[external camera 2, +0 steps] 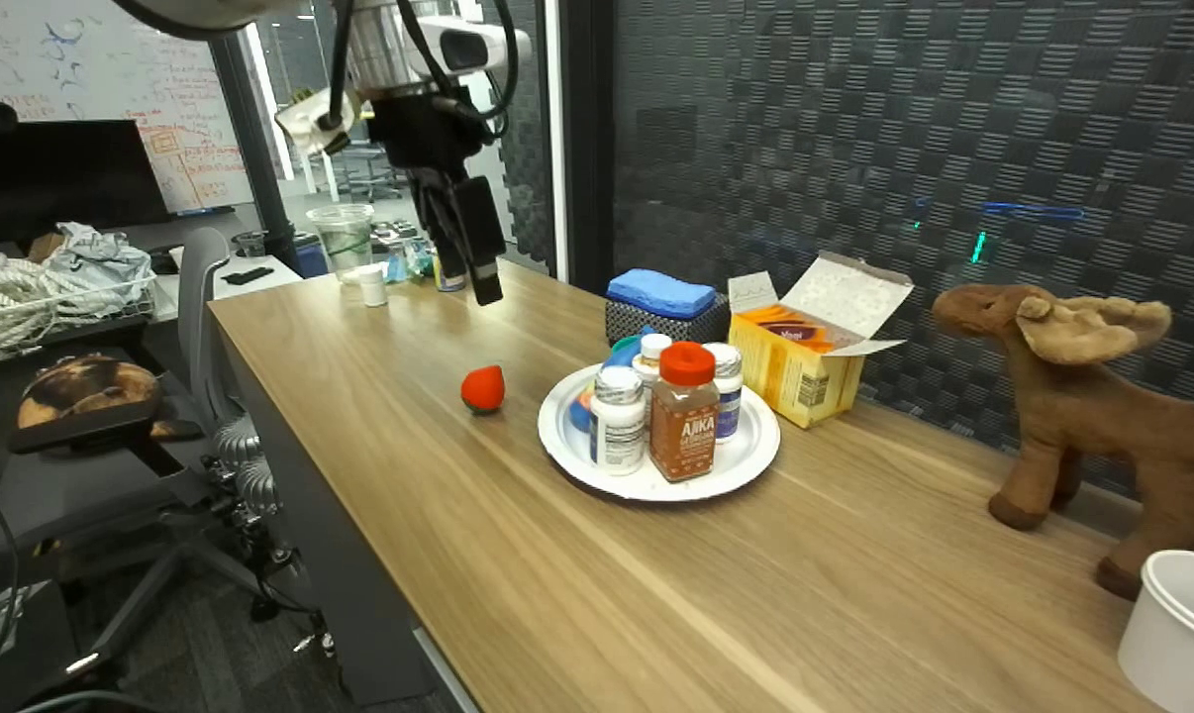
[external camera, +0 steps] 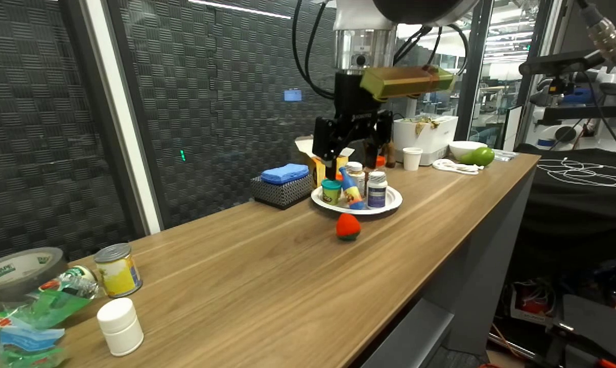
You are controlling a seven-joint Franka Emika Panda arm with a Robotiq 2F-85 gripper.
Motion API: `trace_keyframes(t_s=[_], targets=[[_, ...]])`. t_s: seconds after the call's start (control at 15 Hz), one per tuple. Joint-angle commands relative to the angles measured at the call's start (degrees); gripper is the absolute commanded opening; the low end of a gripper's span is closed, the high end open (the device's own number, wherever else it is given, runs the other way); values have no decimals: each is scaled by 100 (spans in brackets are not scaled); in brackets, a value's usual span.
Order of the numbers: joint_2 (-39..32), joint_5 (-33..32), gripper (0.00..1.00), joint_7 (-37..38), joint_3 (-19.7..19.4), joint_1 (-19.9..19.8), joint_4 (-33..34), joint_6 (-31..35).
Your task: Place the containers and the orange toy on the white plate
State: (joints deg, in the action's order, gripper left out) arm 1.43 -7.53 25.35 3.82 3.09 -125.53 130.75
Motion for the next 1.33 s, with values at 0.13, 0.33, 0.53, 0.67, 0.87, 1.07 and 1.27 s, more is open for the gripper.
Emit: trace_keyframes(t_s=[0.13,0.33,0.53,0.67,0.87,1.07,1.27], targets=[[-583,456,100,-528,3,40,4,462],[-869,601,100,-773,-20,37,131,344],[-973,564,100,-840,-54,41,189,209],[-968,541,100,-872,-70,44,175,185],[-1010,533,100,-941,-84,40,185,195],[-1112,584,100,-1034,-83,33,211,247],[-1257,637,100,-1169,-69,31,262,357]])
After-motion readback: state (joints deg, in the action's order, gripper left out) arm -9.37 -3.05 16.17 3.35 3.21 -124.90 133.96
